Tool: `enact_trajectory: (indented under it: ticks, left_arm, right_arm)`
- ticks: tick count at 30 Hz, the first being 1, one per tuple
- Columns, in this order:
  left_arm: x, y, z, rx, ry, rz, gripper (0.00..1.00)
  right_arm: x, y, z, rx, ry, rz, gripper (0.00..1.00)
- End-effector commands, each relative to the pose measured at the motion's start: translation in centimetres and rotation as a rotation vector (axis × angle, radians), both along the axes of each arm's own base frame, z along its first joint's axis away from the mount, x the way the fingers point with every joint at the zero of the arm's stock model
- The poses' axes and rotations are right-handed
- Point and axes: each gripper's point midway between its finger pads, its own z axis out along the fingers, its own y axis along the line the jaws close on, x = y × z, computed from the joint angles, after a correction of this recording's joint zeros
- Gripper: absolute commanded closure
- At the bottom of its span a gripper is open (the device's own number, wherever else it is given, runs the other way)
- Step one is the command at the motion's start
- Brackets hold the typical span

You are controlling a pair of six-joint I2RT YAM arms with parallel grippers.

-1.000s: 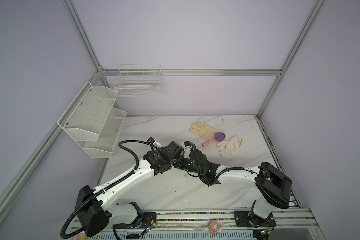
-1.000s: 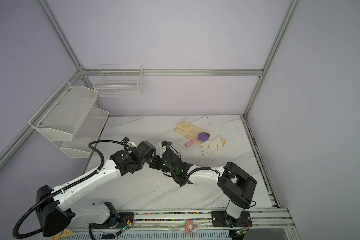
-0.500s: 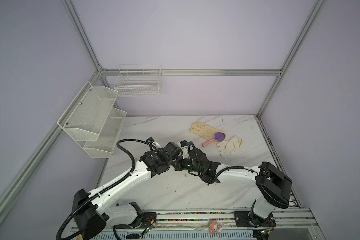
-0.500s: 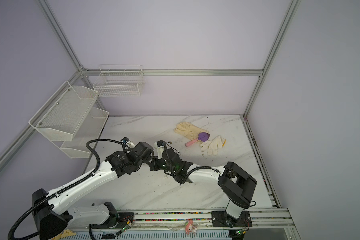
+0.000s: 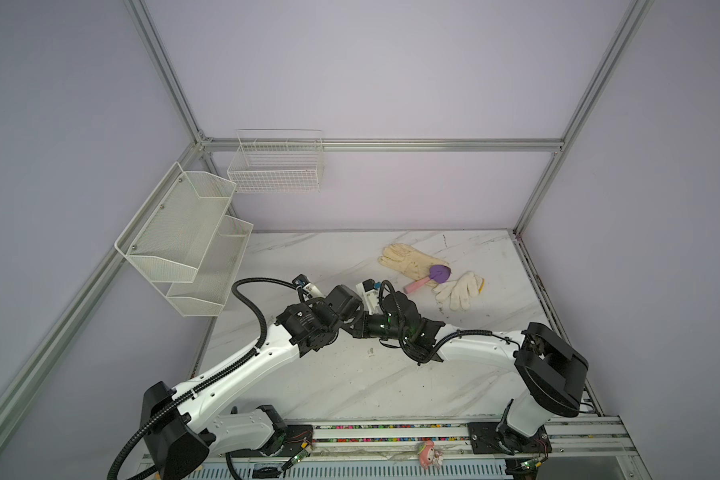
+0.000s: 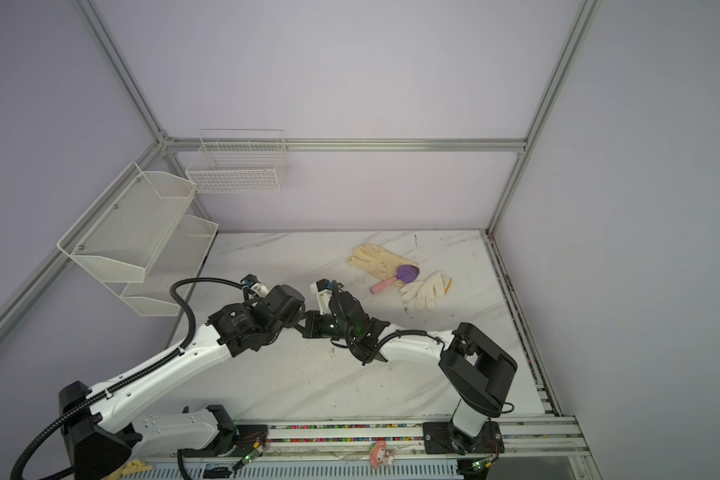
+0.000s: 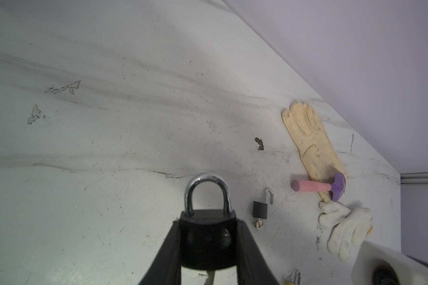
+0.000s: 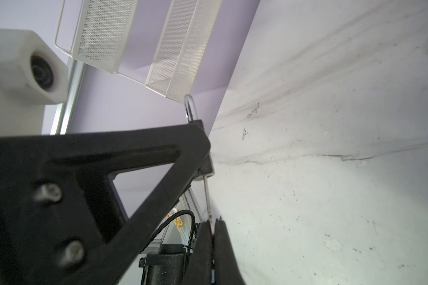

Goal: Unlock with the key

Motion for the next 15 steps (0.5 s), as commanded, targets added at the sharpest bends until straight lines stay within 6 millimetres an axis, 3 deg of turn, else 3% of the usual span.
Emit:
enact_trajectory:
  ticks: [1, 7, 15]
  left_arm:
    - [-3.2, -0.7, -4.9, 0.049, 0.217, -0.11, 1.0]
    - [-2.8, -2.2, -8.7, 0.019, 0.332, -0.145, 1.0]
    - [-2.7, -3.1, -13.4, 0.087, 0.508, -0.178, 1.0]
  right_arm:
    - [2.8, -1.2, 5.2, 0.157, -0.087, -0.144, 1.0]
    - [2.1, -0.7, -2.4, 0.123, 0.063, -0.125, 1.0]
    - [1.6, -0.9, -9.6, 0.023, 0.216, -0.141, 1.0]
